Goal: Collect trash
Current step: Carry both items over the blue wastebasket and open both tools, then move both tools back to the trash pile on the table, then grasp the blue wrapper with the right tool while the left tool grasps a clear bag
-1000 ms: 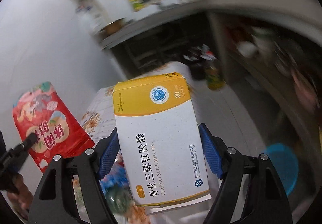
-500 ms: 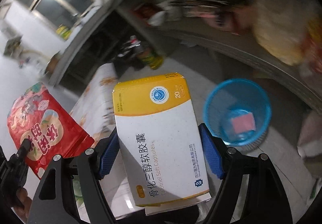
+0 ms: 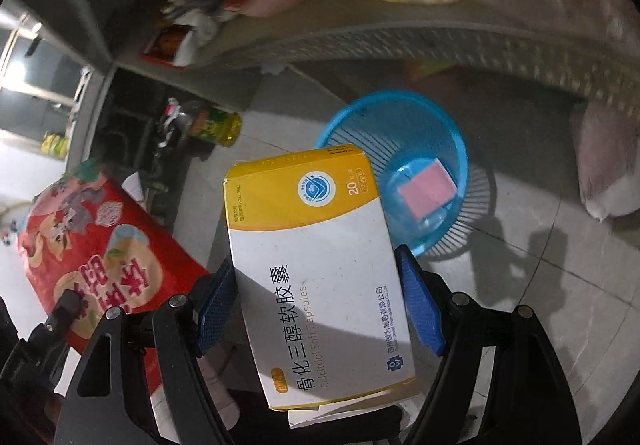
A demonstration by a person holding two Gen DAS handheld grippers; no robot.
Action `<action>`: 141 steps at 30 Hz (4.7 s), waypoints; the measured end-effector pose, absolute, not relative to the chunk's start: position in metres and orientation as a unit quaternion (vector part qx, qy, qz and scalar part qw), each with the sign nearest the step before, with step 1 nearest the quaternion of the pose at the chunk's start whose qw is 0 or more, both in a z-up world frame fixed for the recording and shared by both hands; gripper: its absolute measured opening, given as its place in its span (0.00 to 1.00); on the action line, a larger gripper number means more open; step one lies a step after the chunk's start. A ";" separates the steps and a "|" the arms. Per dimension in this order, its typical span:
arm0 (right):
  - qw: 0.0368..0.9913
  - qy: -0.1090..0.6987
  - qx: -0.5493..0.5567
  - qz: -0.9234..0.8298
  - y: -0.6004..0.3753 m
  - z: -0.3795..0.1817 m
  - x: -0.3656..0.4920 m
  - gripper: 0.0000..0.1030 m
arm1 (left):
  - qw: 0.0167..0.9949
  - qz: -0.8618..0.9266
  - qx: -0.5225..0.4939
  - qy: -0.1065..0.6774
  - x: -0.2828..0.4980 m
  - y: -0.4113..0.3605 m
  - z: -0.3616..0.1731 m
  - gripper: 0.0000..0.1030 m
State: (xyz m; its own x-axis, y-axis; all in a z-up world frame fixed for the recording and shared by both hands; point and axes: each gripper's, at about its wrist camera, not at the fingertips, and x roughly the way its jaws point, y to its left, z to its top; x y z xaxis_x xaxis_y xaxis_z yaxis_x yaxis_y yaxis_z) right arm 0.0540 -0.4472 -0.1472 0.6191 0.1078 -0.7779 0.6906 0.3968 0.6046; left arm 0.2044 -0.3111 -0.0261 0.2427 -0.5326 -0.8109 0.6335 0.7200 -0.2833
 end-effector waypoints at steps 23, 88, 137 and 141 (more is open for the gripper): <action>0.683 0.361 0.556 -0.306 -0.497 -0.274 0.056 0.85 | 0.746 -0.359 0.098 0.552 0.251 -0.403 -0.113 0.39; 0.870 0.384 0.184 0.248 -0.048 0.071 0.180 0.93 | 0.859 -0.126 -0.296 0.398 0.134 0.178 -0.003 0.54; 0.863 0.404 0.208 0.221 -0.074 0.047 0.188 0.84 | 0.800 -0.137 -0.381 0.443 0.167 0.168 -0.028 0.04; 0.863 0.406 0.216 0.210 -0.081 0.043 0.189 0.84 | 0.810 -0.137 -0.379 0.426 0.162 0.174 -0.024 0.03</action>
